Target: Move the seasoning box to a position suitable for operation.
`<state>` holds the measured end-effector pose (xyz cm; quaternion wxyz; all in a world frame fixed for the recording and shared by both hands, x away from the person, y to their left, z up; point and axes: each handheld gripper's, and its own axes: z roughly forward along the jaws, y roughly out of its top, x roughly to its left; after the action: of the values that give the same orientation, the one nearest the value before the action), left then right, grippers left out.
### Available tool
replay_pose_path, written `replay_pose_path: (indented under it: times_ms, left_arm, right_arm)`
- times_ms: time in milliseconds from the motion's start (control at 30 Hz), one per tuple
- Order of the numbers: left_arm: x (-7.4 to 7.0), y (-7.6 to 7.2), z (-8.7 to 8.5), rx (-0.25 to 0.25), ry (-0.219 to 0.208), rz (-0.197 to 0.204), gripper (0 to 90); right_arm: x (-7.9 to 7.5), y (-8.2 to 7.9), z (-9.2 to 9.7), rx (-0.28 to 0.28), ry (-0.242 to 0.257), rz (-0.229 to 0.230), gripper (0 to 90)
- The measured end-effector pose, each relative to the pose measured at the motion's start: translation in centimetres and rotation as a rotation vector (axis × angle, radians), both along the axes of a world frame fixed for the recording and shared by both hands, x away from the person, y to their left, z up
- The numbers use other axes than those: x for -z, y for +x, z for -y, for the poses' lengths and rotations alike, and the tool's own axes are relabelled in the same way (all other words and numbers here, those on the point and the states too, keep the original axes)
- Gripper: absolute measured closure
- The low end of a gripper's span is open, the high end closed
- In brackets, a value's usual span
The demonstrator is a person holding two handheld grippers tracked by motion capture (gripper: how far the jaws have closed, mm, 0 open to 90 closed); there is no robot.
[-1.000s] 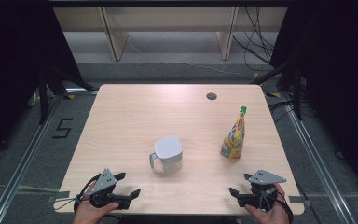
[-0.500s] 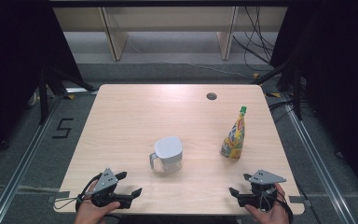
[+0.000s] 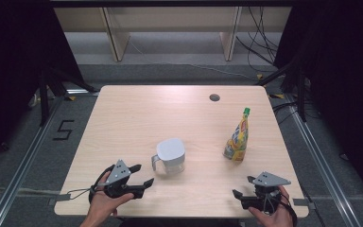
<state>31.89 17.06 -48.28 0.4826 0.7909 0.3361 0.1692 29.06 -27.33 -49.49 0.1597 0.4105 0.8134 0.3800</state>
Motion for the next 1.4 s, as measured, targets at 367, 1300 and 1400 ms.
replay_pose_path:
  times_ms: [367,1300,1400]
  left_arm:
    - [0.3,3.0,0.7,-0.025,0.047,0.027,51.1]
    - [1.1,4.7,1.5,0.07,0.042,0.072,68.2]
    - [1.1,4.7,1.4,0.078,0.031,0.064,68.4]
  right_arm:
    - [0.1,0.0,-0.1,-0.003,0.009,-0.003,23.6]
    - [0.0,-0.1,-0.1,0.004,0.002,-0.007,23.6]
    - [0.0,0.0,0.0,-0.008,-0.002,0.003,23.6]
